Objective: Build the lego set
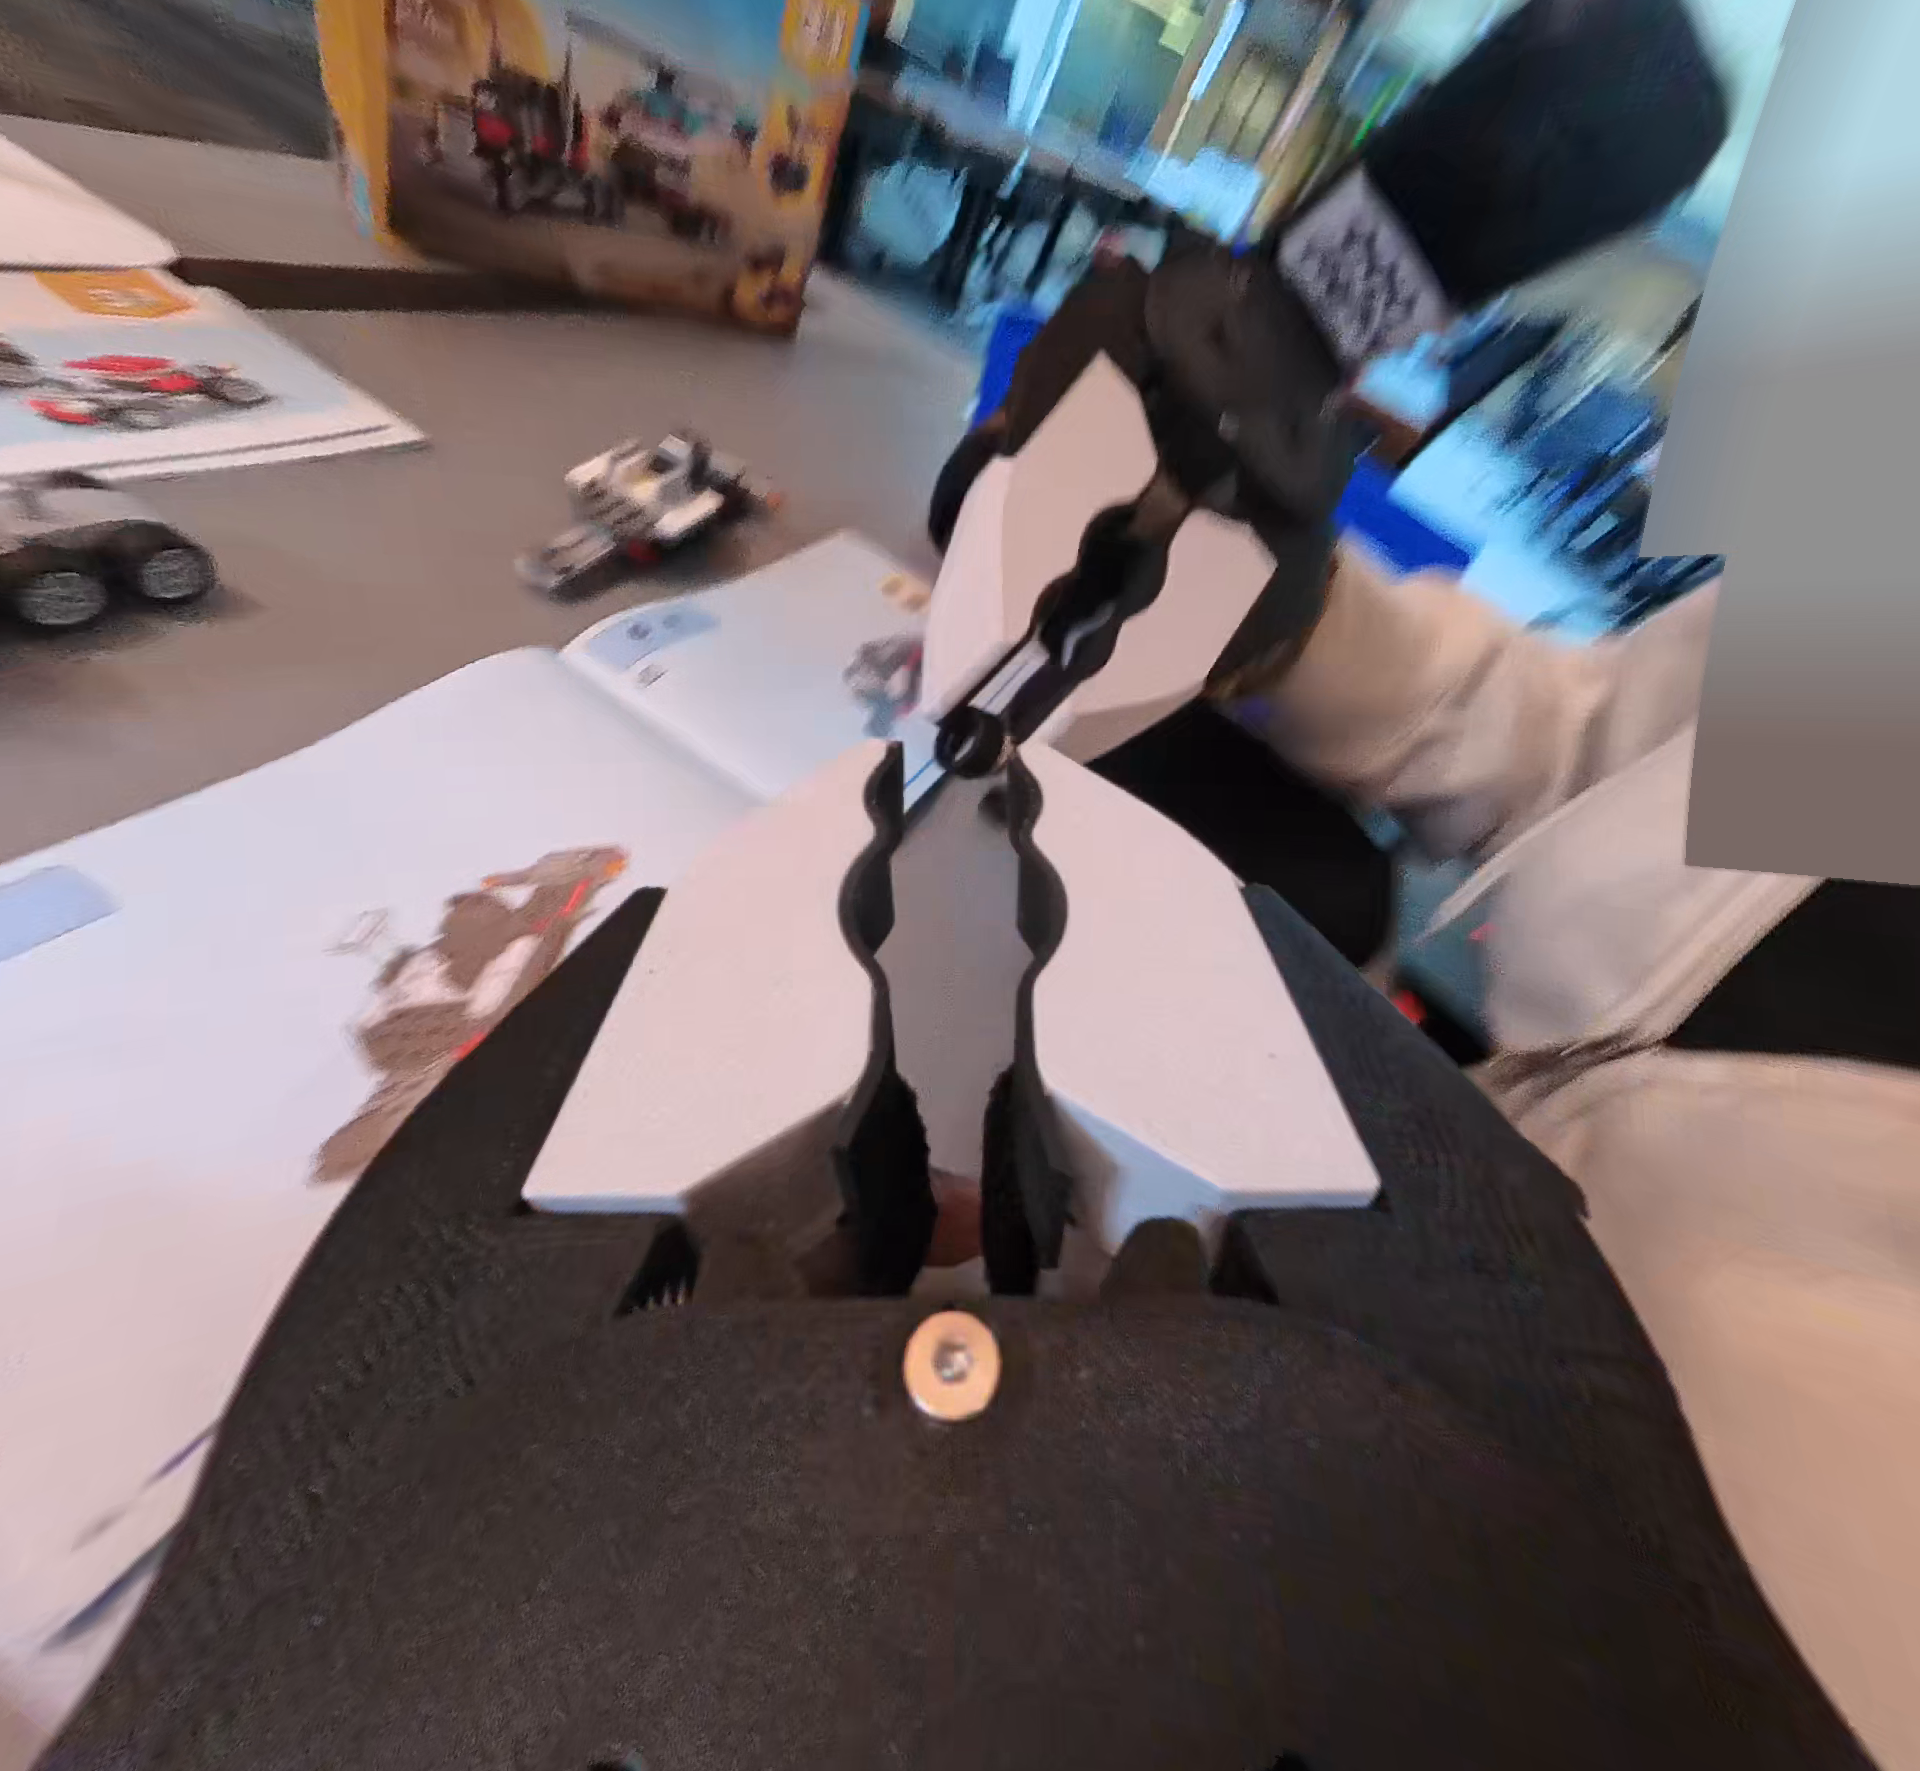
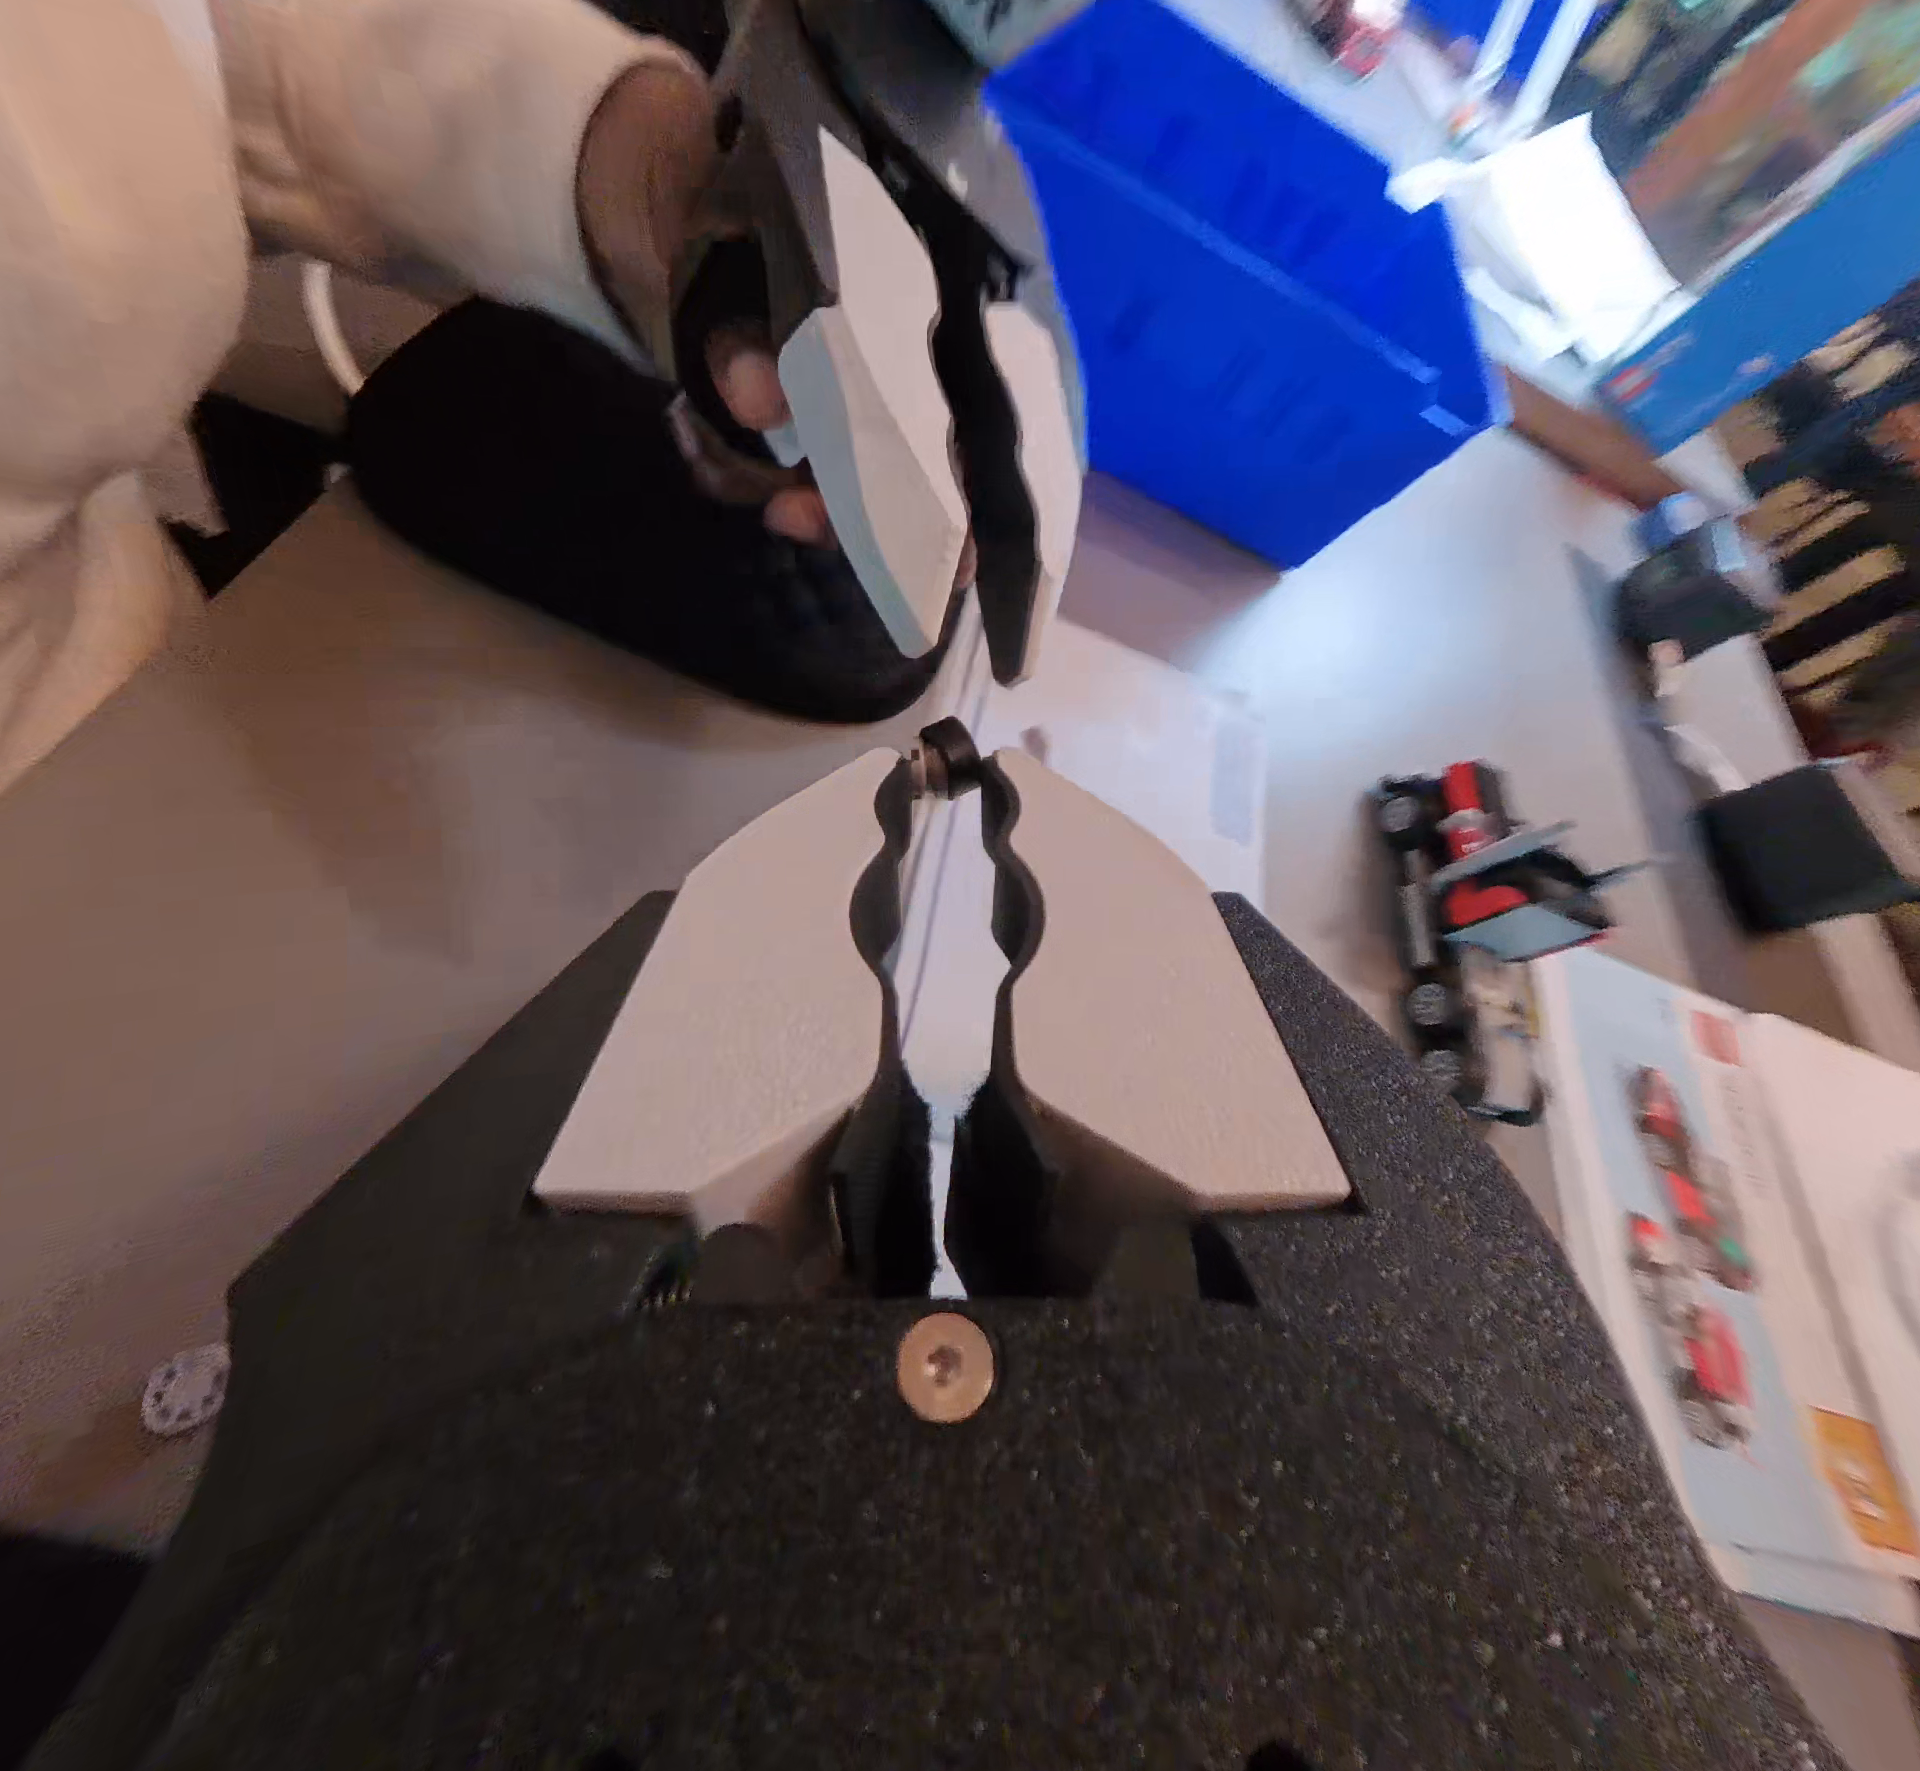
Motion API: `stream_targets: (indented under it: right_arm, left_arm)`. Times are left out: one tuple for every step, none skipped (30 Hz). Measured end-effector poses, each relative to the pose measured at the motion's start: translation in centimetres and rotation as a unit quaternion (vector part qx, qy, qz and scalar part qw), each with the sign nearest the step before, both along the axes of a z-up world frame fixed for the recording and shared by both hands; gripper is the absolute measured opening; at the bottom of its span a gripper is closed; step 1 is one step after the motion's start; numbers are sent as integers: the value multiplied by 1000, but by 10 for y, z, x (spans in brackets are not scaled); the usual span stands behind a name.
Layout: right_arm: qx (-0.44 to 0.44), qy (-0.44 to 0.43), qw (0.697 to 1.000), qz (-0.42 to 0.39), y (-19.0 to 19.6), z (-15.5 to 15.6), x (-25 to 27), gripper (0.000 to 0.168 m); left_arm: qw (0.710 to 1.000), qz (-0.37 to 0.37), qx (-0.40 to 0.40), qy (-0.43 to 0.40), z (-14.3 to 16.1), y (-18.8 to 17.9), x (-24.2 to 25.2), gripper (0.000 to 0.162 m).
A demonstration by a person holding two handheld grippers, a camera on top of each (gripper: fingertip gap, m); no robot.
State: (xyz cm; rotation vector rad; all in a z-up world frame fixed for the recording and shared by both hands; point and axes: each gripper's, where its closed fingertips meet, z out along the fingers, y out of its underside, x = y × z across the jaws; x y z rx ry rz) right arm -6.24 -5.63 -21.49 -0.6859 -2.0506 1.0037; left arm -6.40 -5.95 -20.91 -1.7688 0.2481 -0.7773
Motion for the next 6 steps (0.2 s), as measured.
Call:
stream_targets:
  right_arm:
    - [4, 18, 1000, -8, 0, 8, -1, 12]
    - [9, 34, 999, -12, -1, 14, -1, 12]
    - [16, 50, 998, -19, -2, 20, -2, 12]
    - [24, 62, 998, -23, -2, 25, -2, 13]
    - [33, 72, 996, -27, -2, 29, -2, 13]
    - [42, 82, 995, -29, -3, 32, -1, 12]
  left_arm:
    - [999, -11, 2, -51, 8, 1, 2, 20]
    - [996, -26, 1, -90, 14, 2, 5, 21]
    - [993, -39, -1, -115, 18, 2, 9, 22]
    - [990, -49, -4, -133, 20, 3, 13, 23]
    - [987, -56, -6, -149, 22, 5, 15, 23]
    - [984, -63, -6, -168, 24, 6, 18, 23]
